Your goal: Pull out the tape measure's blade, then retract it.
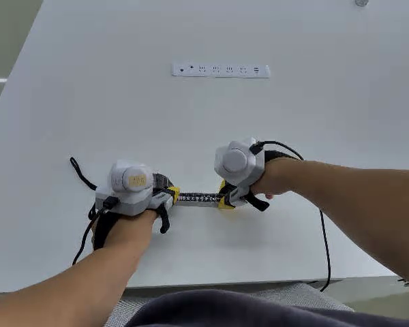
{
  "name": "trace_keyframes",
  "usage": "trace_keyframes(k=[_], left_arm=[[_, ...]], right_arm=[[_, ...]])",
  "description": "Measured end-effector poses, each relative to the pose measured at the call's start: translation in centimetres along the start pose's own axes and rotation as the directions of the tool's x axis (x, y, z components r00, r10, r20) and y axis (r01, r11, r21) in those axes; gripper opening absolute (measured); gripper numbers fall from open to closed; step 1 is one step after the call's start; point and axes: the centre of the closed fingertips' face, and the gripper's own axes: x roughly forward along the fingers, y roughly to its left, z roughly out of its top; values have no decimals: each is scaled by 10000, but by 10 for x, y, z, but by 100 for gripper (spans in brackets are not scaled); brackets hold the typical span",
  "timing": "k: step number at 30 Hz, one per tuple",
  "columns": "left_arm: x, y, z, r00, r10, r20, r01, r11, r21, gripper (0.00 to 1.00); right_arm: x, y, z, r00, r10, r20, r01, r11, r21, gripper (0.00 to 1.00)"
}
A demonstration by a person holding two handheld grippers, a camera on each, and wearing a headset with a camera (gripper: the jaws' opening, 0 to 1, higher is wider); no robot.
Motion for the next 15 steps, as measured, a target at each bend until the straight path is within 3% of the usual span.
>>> trace_keyframes(k=[15], left_arm=[[0,0,0,10000,-24,-6,24,10000,-6,61]], right_arm=[[3,1,7,10000,25,93,-24,9999,-103,15]])
